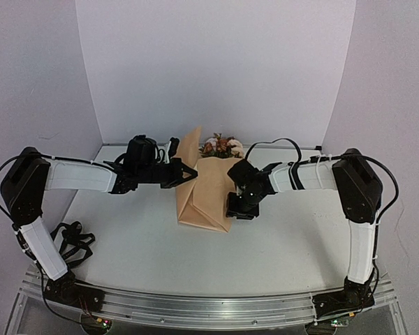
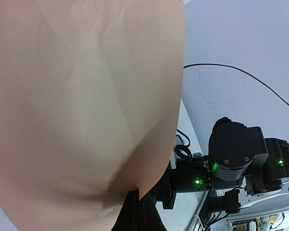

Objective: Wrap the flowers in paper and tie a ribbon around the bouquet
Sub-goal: Fold the two-thirds-folded wrapping paper at the center of the board.

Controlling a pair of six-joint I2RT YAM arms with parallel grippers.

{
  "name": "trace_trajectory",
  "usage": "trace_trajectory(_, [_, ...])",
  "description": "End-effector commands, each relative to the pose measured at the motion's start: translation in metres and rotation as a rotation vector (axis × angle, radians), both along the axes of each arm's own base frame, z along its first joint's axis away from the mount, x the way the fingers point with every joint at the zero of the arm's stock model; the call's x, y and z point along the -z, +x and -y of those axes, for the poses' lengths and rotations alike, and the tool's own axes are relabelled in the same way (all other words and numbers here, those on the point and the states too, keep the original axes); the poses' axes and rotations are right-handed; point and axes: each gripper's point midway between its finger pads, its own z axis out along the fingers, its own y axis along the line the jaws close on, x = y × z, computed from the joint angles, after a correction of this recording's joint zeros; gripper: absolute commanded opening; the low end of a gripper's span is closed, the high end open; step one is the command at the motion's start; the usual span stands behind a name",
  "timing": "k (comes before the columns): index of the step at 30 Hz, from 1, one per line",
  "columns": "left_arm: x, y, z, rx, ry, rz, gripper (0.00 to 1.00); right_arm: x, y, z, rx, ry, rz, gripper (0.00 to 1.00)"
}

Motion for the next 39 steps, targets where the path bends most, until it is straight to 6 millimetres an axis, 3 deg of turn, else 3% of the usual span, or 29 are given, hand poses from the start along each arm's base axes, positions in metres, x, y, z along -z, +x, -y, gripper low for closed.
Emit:
trace_trajectory(1, [-0.016, 0.006, 0.004, -0.003, -0.02, 0.026, 0.0, -0.034, 0.014, -0.017, -0.003, 0.061, 0.072, 0.39])
trace_trajectory(6, [-0.011, 0.002, 0.001, -0.008, -0.013, 0.019, 0.0, -0.04, 0.023, -0.043, -0.02, 0.153, 0.06, 0.37])
trace_trajectory(10, [-0.012, 0.001, -0.001, -0.011, -0.016, 0.018, 0.0, -0.03, 0.031, -0.063, -0.017, 0.218, 0.034, 0.33])
trace_trajectory(15, [-0.016, 0.001, -0.001, -0.014, -0.022, 0.022, 0.0, -0.013, 0.027, -0.078, 0.004, 0.298, -0.024, 0.29])
trace_trajectory(24, [-0.02, 0.001, 0.0, -0.01, -0.038, 0.02, 0.0, -0.024, 0.023, -0.095, 0.019, 0.453, -0.052, 0.3])
trace_trajectory(31, [-0.018, -0.005, -0.007, -0.026, -0.035, 0.012, 0.0, -0.04, 0.007, -0.124, 0.03, 0.614, -0.108, 0.24])
trace_trajectory(39, [-0.021, -0.008, -0.01, -0.025, -0.039, 0.018, 0.0, -0.026, -0.019, -0.146, 0.048, 0.641, -0.166, 0.14])
